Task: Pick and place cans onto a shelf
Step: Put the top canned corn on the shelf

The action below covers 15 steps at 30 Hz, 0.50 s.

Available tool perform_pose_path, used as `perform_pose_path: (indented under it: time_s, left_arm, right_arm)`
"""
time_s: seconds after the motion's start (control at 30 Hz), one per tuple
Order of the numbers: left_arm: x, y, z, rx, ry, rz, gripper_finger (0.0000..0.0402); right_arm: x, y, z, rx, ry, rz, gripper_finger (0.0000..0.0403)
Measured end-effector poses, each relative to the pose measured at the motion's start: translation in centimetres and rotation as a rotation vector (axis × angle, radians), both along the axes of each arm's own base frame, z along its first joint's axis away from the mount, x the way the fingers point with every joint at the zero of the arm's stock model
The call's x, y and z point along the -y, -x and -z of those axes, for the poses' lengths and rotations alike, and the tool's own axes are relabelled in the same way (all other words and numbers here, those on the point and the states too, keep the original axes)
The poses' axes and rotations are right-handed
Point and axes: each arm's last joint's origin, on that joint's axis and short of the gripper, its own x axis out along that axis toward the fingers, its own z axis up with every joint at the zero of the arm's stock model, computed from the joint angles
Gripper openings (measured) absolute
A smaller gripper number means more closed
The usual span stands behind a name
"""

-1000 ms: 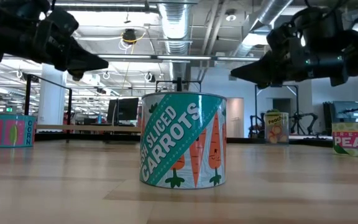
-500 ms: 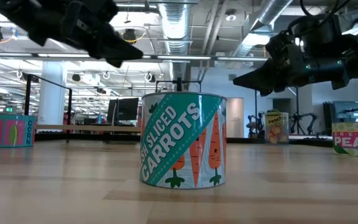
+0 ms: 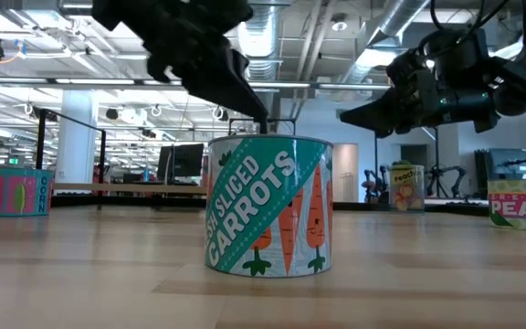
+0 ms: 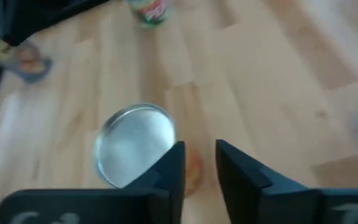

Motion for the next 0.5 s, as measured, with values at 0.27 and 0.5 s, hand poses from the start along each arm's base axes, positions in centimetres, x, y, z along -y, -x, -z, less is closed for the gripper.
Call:
perform_pose_path:
  time_s: [0.27,0.5]
  left_arm:
    - [0.7,-2.5,1.0,-0.078,-0.164,-0.101,0.0142]
    - [0.1,-3.0,2.2,-0.145,-0.174,-0.097,0.0122]
  right_arm:
    - [0.0,0.0,0.0,0.001,0.0,-0.005,0.0015]
    - [0.0,0.0,-0.1,0.011,0.004,-0.005,0.0014]
